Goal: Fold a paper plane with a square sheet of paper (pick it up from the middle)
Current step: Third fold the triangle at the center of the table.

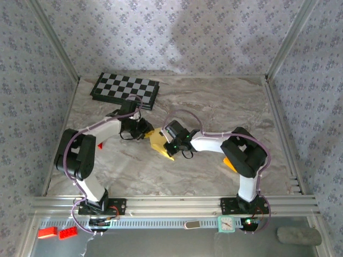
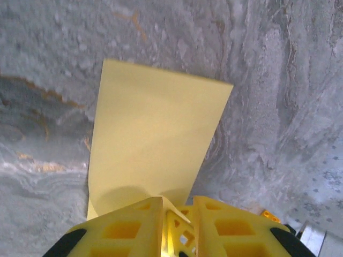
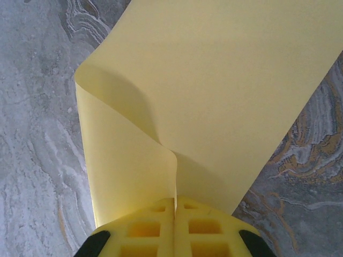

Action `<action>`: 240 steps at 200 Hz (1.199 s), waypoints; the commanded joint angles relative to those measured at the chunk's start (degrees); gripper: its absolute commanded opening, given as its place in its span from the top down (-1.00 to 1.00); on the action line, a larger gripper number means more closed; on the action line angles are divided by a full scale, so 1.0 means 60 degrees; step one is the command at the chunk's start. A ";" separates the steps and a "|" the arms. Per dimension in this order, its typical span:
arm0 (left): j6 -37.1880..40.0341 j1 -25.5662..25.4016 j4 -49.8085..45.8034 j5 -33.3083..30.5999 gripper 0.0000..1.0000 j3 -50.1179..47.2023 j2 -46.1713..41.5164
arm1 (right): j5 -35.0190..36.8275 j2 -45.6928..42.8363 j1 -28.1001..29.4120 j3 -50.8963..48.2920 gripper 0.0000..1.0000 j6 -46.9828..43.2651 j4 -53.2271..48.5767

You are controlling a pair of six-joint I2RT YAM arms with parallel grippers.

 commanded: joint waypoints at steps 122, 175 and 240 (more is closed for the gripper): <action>-0.1699 -0.1155 0.2001 0.0577 0.81 -0.1560 -0.0011 | -0.0202 0.0444 -0.0091 0.0358 1.00 0.0211 -0.0913; -0.1505 -0.1192 0.1598 0.0384 0.81 -0.1615 0.0072 | -0.0151 0.0489 -0.0096 0.0373 1.00 0.0233 -0.0969; -0.1062 -0.1185 0.0894 0.0138 0.82 -0.1512 0.0211 | -0.0037 0.0517 -0.0100 0.0373 1.00 0.0286 -0.1019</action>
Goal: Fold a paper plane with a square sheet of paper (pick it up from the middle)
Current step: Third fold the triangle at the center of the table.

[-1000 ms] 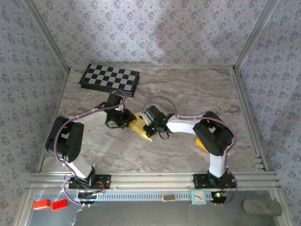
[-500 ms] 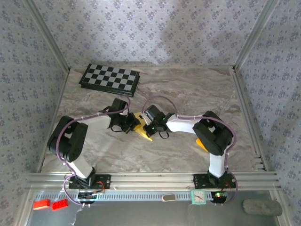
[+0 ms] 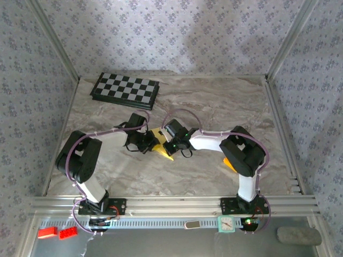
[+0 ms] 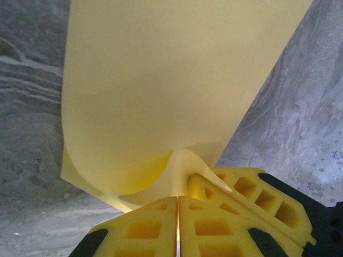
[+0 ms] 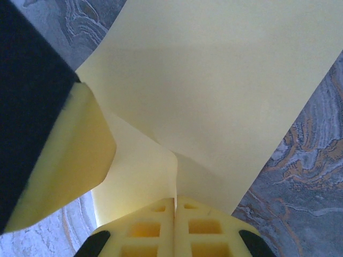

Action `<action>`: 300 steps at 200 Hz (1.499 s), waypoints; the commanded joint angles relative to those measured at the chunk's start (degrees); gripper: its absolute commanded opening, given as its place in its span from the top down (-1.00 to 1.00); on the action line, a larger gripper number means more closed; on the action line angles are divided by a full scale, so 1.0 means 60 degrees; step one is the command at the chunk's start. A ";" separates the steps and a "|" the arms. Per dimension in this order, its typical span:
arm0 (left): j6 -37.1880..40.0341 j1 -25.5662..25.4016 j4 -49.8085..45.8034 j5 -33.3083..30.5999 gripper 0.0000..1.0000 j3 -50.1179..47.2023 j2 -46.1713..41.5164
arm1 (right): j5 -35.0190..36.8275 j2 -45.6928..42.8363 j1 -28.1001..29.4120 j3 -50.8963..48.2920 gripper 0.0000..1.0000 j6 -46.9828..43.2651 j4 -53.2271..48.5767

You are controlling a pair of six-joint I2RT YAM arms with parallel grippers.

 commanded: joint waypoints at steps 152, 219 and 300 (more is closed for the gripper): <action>0.0572 -0.0015 -0.1024 -0.0523 0.84 0.0206 0.0559 | 0.0087 0.0393 -0.0067 0.0075 1.00 0.0193 -0.0716; 0.0599 -0.0015 -0.1650 -0.0870 0.85 0.0263 0.0692 | -0.0043 0.0075 -0.0099 0.0371 0.90 0.0373 -0.0938; 0.0658 -0.0014 -0.1922 -0.1035 0.89 0.0264 0.0937 | -0.0659 -0.1351 -0.0758 0.0562 0.30 0.1365 -0.1657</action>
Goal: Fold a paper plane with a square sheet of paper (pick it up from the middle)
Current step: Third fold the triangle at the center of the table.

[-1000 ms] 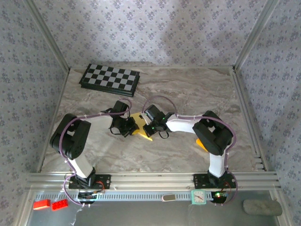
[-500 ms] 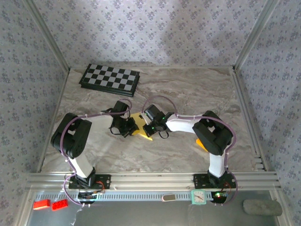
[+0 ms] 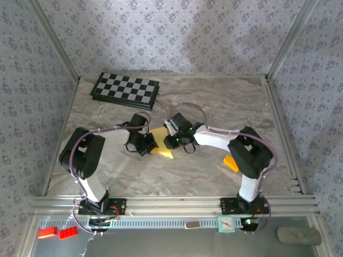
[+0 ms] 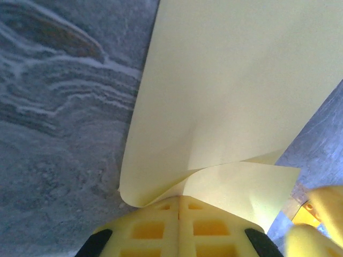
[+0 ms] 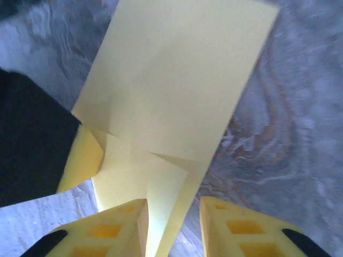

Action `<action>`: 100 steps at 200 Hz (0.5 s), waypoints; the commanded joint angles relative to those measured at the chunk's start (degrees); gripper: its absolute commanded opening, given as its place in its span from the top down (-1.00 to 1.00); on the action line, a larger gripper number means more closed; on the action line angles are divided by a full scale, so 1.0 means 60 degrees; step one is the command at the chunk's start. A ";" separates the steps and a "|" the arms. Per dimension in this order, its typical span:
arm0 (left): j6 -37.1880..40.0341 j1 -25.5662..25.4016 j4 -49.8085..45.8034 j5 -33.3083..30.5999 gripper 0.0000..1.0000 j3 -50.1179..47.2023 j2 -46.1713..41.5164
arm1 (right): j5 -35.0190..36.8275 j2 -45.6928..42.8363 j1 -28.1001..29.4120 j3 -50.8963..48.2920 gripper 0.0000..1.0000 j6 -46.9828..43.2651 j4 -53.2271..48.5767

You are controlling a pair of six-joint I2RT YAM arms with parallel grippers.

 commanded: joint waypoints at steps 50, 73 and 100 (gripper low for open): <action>0.0077 -0.0015 -0.0897 -0.0843 0.89 -0.0113 0.0434 | -0.2465 -0.0714 -0.0219 -0.0080 0.35 0.0678 -0.0924; 0.0065 -0.0015 -0.0903 -0.0892 0.90 -0.0115 0.0440 | -0.2651 -0.0531 -0.0039 -0.0110 0.45 0.0772 -0.1107; 0.0062 -0.0015 -0.0908 -0.0892 0.90 -0.0132 0.0454 | -0.2734 -0.0212 0.0173 -0.0099 0.52 0.0954 -0.0987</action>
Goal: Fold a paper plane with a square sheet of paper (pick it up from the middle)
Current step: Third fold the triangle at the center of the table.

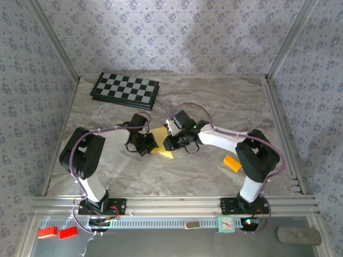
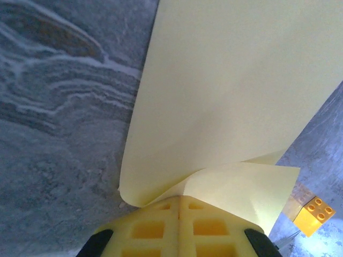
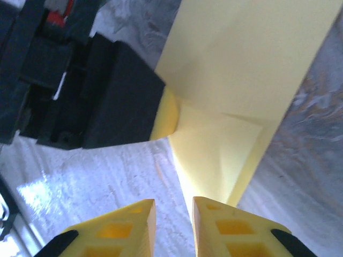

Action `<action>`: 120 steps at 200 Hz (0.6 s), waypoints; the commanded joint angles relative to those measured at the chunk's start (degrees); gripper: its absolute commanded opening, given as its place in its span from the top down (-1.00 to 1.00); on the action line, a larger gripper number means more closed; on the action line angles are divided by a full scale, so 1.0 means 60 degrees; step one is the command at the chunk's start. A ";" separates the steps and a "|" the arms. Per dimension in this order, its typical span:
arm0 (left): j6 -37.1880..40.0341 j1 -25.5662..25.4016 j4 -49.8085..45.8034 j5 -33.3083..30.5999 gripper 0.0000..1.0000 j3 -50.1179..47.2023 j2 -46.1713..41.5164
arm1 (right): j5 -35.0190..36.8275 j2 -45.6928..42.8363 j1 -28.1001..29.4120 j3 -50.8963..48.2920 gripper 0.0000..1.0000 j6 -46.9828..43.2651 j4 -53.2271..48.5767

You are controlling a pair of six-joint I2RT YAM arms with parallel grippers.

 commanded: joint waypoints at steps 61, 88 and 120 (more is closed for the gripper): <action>0.0164 -0.0015 -0.0904 -0.0783 0.90 -0.0158 0.0451 | -0.0197 0.1095 0.0377 0.0402 0.60 0.0472 -0.0406; 0.0195 -0.0013 -0.0914 -0.0789 0.90 -0.0154 0.0466 | -0.0024 0.1212 0.0379 0.0435 0.62 0.0524 -0.0440; 0.0179 -0.0015 -0.0916 -0.0790 0.90 -0.0157 0.0495 | -0.0028 0.1387 0.0377 0.0563 0.63 0.0510 -0.0546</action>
